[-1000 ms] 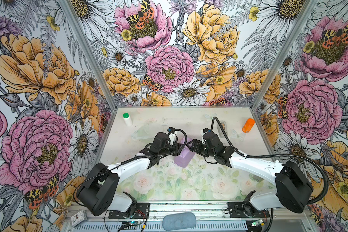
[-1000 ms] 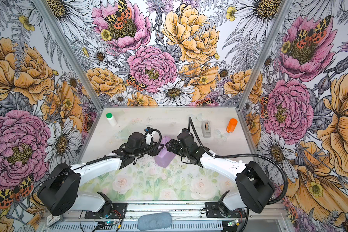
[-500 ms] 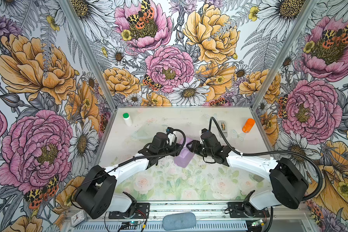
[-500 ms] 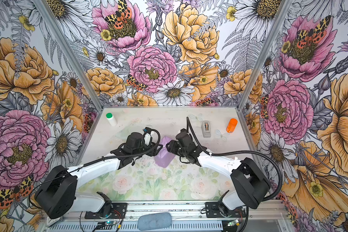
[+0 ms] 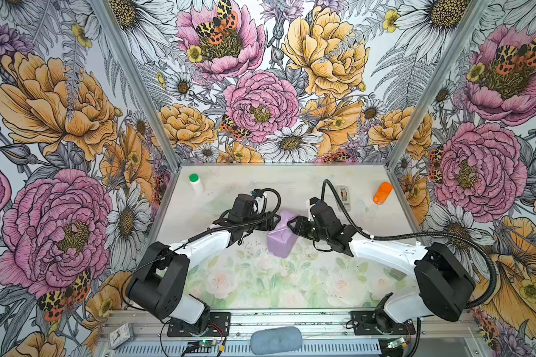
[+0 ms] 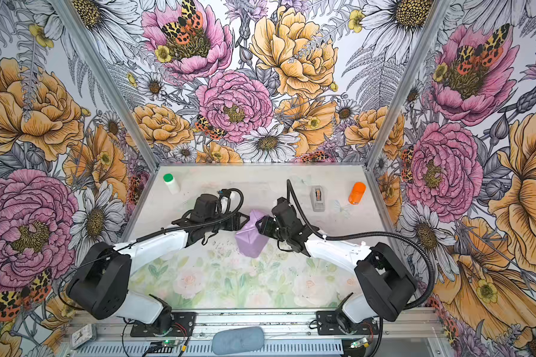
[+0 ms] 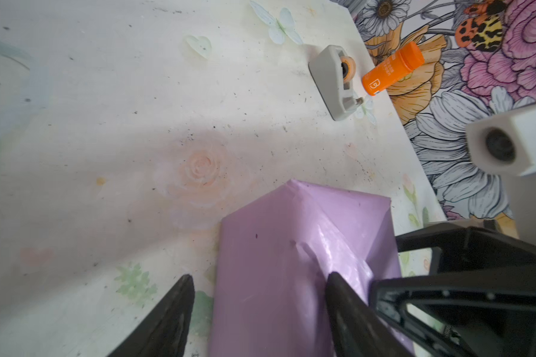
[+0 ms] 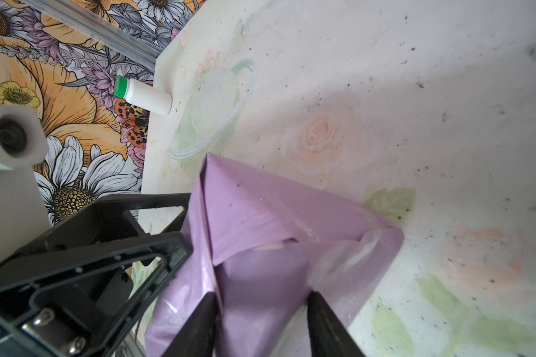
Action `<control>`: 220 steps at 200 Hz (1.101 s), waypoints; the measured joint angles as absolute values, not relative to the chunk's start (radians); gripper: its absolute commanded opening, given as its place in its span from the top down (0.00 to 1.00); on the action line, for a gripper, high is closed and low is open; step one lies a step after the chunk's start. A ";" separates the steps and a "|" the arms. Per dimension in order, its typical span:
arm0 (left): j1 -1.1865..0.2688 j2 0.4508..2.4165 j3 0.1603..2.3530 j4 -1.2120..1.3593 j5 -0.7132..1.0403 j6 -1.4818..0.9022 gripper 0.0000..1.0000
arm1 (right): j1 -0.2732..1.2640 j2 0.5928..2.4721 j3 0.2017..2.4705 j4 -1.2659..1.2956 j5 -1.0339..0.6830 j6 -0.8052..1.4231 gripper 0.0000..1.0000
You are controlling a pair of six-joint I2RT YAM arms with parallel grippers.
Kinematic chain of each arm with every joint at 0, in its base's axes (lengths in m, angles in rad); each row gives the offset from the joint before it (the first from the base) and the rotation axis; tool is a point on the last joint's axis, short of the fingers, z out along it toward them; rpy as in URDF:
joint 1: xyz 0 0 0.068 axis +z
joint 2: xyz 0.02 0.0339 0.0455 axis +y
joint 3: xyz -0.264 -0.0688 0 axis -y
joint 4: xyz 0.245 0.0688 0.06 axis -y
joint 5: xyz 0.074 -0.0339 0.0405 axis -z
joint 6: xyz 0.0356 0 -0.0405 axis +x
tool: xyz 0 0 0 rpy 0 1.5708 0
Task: Wrap the gift box in paper
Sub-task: 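Pinch the paper flap with the right gripper while the left holds the box side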
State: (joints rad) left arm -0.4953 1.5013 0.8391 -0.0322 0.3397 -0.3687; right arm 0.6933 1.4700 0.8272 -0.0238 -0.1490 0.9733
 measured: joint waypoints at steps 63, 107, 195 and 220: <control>-0.503 1.569 0.889 0.012 0.352 -0.368 0.45 | 0.675 1.423 0.830 -0.110 -0.165 0.919 0.33; -0.511 1.569 0.889 0.020 0.326 -0.366 0.45 | 0.670 1.348 0.888 -0.247 -0.165 0.904 0.31; -0.540 1.555 0.885 0.019 0.273 -0.360 0.45 | 0.678 1.498 0.985 -0.284 -0.180 0.902 0.35; -0.542 1.536 0.869 0.009 0.266 -0.361 0.39 | 0.681 1.518 0.984 -0.279 -0.179 0.902 0.46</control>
